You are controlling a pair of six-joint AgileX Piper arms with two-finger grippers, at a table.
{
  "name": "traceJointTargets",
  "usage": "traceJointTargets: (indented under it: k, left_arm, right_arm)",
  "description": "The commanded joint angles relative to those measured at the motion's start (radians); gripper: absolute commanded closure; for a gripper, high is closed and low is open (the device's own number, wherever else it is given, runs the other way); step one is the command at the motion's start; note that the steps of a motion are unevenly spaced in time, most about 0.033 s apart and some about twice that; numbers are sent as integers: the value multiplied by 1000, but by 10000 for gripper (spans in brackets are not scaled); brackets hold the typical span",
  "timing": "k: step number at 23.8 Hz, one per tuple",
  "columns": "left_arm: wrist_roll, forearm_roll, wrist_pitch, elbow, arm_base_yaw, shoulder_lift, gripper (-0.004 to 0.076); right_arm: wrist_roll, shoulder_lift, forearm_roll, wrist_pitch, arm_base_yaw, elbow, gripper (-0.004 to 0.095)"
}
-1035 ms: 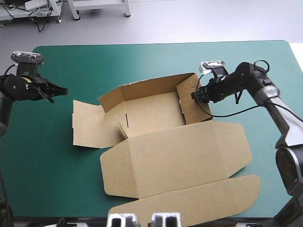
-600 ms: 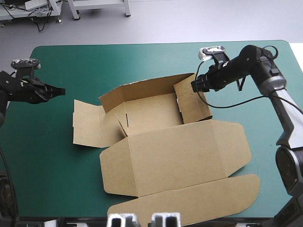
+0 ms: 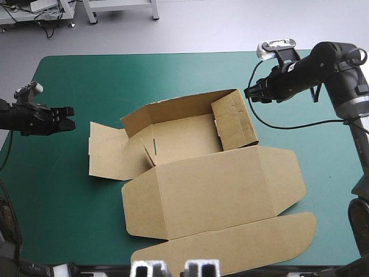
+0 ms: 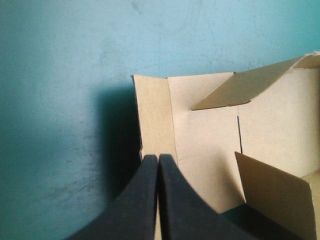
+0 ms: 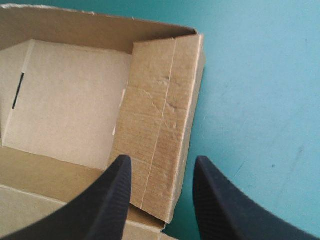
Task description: Fold the box
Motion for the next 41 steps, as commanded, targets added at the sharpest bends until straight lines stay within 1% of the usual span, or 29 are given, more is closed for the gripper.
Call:
traceJointTargets:
  k: [1,4,8,16,19,24,26,30,32,33,34,35,36,38,39,41]
  left_arm:
    - [4,-87,0,-35,1,-37,733]
    - [-14,-95,11,-35,1,-37,733]
    - [7,-98,13,-35,1,-37,733]
    - [7,-98,11,-35,1,-37,733]
    - [7,-98,11,-35,1,-37,733]
    - [7,-98,11,-35,1,-37,733]
    - [7,-98,11,-35,1,-37,733]
    - [7,-98,8,-35,1,-37,733]
    - [8,-98,-8,-35,1,-37,733]
    - [16,-98,-16,-35,1,-37,733]
    - [30,-98,-16,-35,1,-37,733]
    - [53,-98,-10,-35,1,-37,733]
    - [61,-98,-8,-35,1,-37,733]
    - [84,-98,-38,-35,1,-37,733]
    - [89,-90,-109,-35,5,-37,733]
    - [91,-133,-184,-35,44,-35,733]
  right_arm:
    - [-33,3,33,-47,-2,19,540]
    - [-65,77,35,-52,-2,19,540]
    - [-98,162,91,-60,-2,19,540]
    - [-122,243,94,-75,-2,19,540]
    - [-114,259,114,-78,-2,17,540]
    - [-114,259,120,-116,-2,17,548]
    - [-114,259,120,-131,-2,17,584]
    - [-114,259,120,-121,-2,17,617]
    - [-114,259,117,-117,-2,17,668]
    - [-114,259,115,-117,-2,17,784]
    - [-114,259,115,-117,-2,17,872]
    - [-112,259,117,-117,-2,17,917]
    - [-112,259,117,-117,-2,17,920]
    - [-110,253,117,-103,-2,17,921]
    - [-98,237,117,-92,-2,17,921]
    - [-84,192,116,-82,-2,17,921]
